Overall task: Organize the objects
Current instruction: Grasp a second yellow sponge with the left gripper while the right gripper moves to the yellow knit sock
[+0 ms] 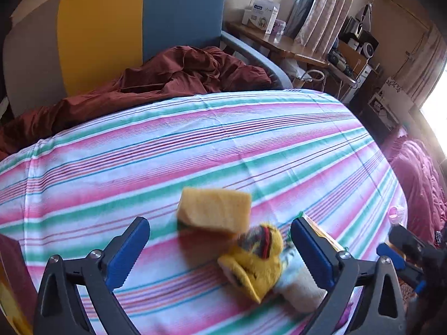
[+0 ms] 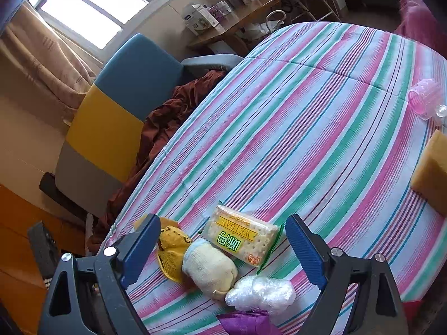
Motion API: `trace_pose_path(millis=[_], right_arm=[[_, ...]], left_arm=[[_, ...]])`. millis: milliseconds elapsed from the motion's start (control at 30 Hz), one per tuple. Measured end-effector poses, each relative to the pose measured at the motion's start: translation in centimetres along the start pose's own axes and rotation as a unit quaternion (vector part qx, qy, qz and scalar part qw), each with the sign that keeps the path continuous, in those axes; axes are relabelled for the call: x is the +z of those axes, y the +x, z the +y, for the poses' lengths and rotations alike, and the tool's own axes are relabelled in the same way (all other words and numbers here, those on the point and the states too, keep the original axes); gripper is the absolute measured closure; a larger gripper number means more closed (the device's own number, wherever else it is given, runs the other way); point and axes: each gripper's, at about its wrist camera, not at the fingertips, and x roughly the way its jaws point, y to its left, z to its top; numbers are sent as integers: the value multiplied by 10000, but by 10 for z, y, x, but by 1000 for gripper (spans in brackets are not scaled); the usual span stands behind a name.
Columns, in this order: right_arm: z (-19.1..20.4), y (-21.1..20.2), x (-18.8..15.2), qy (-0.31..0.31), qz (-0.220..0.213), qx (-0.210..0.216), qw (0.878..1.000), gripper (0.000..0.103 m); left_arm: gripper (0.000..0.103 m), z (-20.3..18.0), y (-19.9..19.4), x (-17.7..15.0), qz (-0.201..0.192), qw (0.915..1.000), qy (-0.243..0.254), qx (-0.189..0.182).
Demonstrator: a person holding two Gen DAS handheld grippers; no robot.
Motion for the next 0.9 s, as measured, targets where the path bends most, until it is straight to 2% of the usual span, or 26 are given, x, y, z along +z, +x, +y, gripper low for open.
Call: trace_pose_path(millis=[167,200,233,267,300,400,667,900], right_arm=[[0,5,0,5,122,55,9999,11],[0,5,0,5,131,56,9999,11],[0,6,0,-2,139,52,9999,11],[0,6,0,-8,143,38,9999,11],[-1,7,0,-7,148,15,9999,11],[-2,10,2,0,164,-23,9999,11],[-1,10,3,-85,171,-65,9998,11],[3,29,-4,-357,592,-317,9971,11]], left_arm=[[0,-7,35,10,247,9990,220,317],[4,-5,42,11,280,9985,254,398],[11,-3,47,11,299,9982,268,448],[35,2,54,10,425,9980,255,381],[36,6,58,8,514,9983,207,201],[39,18,47,0,340,9994,66,-95],[40,51,-6,-61,140,9993,-324,-122],[40,45,-54,-113,-34,9994,-188,-279]])
